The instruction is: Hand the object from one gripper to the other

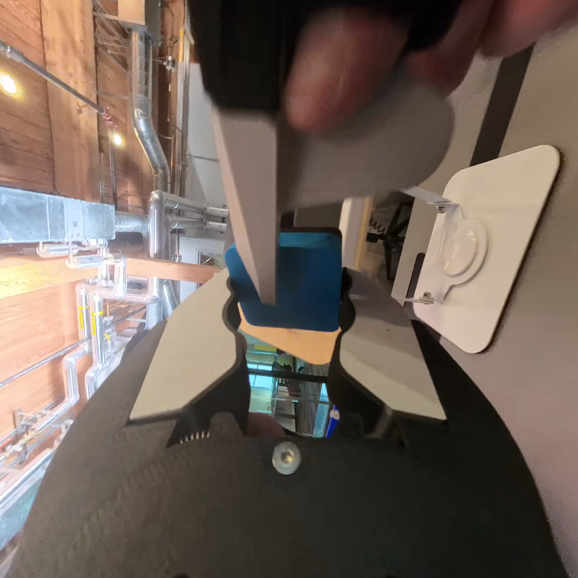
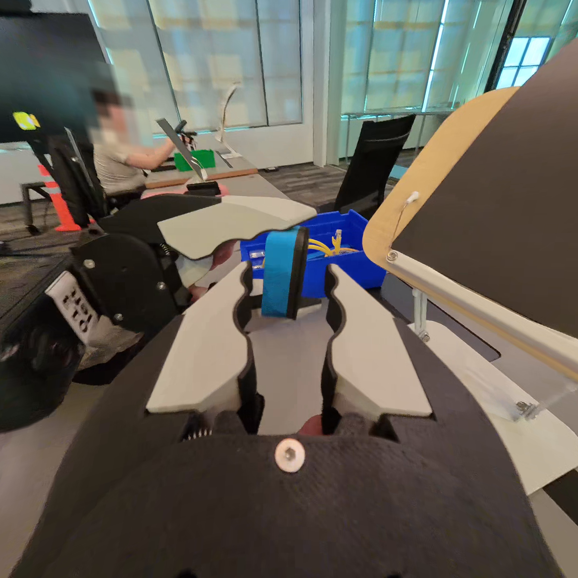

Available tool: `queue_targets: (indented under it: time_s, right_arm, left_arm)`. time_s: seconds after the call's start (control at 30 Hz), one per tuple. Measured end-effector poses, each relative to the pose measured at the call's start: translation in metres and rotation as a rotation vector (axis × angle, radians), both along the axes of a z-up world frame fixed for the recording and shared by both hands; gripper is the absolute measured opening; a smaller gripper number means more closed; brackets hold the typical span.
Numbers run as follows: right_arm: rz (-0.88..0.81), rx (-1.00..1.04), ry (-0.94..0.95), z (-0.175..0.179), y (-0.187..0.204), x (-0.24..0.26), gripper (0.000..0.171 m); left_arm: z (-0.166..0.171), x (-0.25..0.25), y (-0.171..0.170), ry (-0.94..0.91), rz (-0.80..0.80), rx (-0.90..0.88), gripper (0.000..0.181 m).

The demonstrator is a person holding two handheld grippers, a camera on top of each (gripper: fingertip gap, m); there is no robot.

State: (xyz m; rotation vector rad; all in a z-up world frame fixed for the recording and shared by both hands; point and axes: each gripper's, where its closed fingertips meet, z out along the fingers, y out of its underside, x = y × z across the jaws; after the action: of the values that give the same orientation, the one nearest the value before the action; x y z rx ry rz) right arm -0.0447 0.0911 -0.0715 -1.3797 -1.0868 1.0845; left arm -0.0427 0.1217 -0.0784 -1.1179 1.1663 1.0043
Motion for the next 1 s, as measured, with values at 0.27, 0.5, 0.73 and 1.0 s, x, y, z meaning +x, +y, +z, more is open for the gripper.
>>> queue_targets:
  time_s: [0.27, 0.5, 0.73, 1.0]
  right_arm:
    - [0.234, -0.112, 0.153, 0.014, -0.019, 0.012, 0.02]
    - [0.711, -0.297, 0.393, 0.022, -0.054, 0.047, 0.02]
    - [0.87, -0.313, 0.356, 0.014, -0.082, 0.047, 0.02]
    - [0.342, -0.187, 0.213, 0.011, -0.018, 0.023, 0.062]
  left_arm:
    - [0.003, 0.024, -0.016, -0.072, -0.22, -0.03, 0.079]
    - [0.021, 0.063, -0.071, -0.294, -0.652, -0.132, 0.079]
    - [0.009, 0.074, -0.081, -0.246, -0.707, -0.183, 0.071]
    - [0.019, 0.03, -0.035, -0.235, -0.329, -0.104, 0.07]
